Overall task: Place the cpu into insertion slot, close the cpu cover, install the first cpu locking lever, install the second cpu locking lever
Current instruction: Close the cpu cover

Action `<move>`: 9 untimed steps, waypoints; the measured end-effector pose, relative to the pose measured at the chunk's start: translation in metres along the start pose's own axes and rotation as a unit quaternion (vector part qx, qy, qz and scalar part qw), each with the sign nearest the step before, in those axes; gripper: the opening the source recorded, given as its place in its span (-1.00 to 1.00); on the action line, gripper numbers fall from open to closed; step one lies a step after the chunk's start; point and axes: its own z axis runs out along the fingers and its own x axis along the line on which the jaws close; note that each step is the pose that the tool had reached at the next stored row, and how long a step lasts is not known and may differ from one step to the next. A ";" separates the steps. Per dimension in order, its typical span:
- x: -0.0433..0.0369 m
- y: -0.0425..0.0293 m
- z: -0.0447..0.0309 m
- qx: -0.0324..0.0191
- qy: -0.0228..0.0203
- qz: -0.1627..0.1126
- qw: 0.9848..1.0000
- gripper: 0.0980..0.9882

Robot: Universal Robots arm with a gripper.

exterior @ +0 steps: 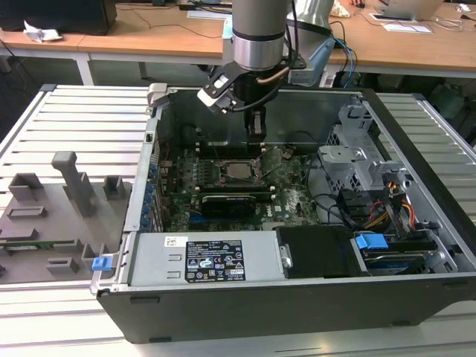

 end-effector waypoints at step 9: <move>0.0002 0.0096 0.0007 0.000 0.000 0.000 1.000 -0.98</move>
